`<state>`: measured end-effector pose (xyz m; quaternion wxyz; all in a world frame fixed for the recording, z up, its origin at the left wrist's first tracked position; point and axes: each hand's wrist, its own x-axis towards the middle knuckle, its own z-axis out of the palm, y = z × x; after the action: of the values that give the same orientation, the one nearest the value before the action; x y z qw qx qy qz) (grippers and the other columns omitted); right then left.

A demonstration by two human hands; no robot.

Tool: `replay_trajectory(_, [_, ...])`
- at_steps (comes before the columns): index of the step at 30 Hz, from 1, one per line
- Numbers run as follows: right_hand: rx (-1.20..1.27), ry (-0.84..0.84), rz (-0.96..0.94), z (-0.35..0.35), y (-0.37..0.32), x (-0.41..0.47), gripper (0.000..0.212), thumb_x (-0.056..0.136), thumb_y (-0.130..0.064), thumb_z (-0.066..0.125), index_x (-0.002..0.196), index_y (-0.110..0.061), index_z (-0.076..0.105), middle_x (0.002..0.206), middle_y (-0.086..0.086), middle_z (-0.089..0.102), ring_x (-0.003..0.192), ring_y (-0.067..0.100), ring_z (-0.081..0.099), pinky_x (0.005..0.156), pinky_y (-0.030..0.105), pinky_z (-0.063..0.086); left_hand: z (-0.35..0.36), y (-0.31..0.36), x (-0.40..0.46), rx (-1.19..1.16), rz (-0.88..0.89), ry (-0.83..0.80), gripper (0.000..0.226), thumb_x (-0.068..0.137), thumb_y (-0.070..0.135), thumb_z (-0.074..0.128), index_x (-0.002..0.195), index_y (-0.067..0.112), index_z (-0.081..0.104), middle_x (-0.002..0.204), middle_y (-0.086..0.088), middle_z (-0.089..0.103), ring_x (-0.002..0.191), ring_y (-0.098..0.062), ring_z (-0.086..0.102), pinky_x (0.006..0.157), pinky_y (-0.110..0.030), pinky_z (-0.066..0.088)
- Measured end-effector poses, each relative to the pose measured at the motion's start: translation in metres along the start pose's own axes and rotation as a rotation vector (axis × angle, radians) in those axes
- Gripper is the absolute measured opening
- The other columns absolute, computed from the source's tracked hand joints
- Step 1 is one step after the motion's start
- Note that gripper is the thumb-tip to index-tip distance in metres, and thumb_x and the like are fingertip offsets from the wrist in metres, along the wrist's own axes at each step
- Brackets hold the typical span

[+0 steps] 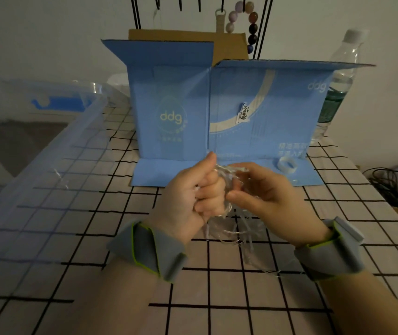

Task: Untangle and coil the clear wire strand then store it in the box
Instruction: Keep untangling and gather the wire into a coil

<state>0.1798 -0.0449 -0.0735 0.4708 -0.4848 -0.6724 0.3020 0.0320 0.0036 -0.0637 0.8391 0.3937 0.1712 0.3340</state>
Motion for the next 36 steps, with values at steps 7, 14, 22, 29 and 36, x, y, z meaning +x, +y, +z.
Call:
replay_trajectory(7, [-0.14, 0.073, 0.103, -0.009, 0.004, 0.0, 0.013, 0.081, -0.011, 0.066, 0.083, -0.023, 0.063, 0.062, -0.007, 0.056, 0.057, 0.001, 0.051, 0.058, 0.013, 0.042, -0.01, 0.009, 0.001, -0.319, 0.184, -0.006, 0.049, 0.09, 0.037, 0.037, 0.044, 0.02, 0.041, 0.038, 0.009, 0.035, 0.03, -0.005, 0.023, 0.037, -0.017, 0.023])
replay_trajectory(14, [-0.251, 0.369, 0.114, -0.022, 0.013, 0.003, 0.012, 0.081, -0.023, 0.067, 0.071, -0.018, 0.062, 0.065, 0.007, 0.061, 0.057, 0.011, 0.05, 0.059, 0.03, 0.043, -0.02, 0.021, 0.0, -0.378, 0.41, 0.125, 0.044, 0.096, 0.037, 0.027, 0.056, 0.021, 0.036, 0.051, 0.01, 0.056, 0.029, -0.002, 0.033, 0.041, -0.013, 0.026])
replay_trajectory(22, [-0.621, 0.356, 0.106, -0.026, 0.024, 0.002, 0.01, 0.083, -0.018, 0.061, 0.089, -0.012, 0.066, 0.1, 0.007, 0.06, 0.098, 0.028, 0.055, 0.085, 0.034, 0.042, -0.016, 0.019, 0.001, -0.335, 0.371, 0.118, 0.052, 0.094, 0.036, 0.029, 0.046, 0.021, 0.042, 0.047, 0.01, 0.051, 0.029, -0.002, 0.031, 0.039, -0.014, 0.025])
replay_trajectory(29, [-0.286, 0.121, -0.039, -0.004, -0.001, -0.002, 0.039, 0.08, -0.047, 0.048, 0.106, -0.021, 0.062, 0.1, -0.012, 0.066, 0.098, -0.003, 0.058, 0.088, 0.015, 0.045, -0.001, 0.002, 0.002, -0.135, 0.104, 0.075, 0.042, 0.082, 0.038, 0.039, 0.044, 0.02, 0.04, 0.04, 0.008, 0.031, 0.027, -0.002, 0.024, 0.037, -0.018, 0.015])
replay_trajectory(36, [0.055, 0.149, 0.02, -0.003, -0.006, -0.001, 0.007, 0.085, -0.023, 0.056, 0.082, -0.018, 0.058, 0.054, -0.003, 0.049, 0.045, 0.009, 0.043, 0.045, 0.02, 0.04, 0.0, 0.003, -0.001, -0.139, 0.048, 0.0, 0.052, 0.088, 0.039, 0.039, 0.04, 0.022, 0.04, 0.033, 0.009, 0.03, 0.029, -0.005, 0.027, 0.036, -0.018, 0.028])
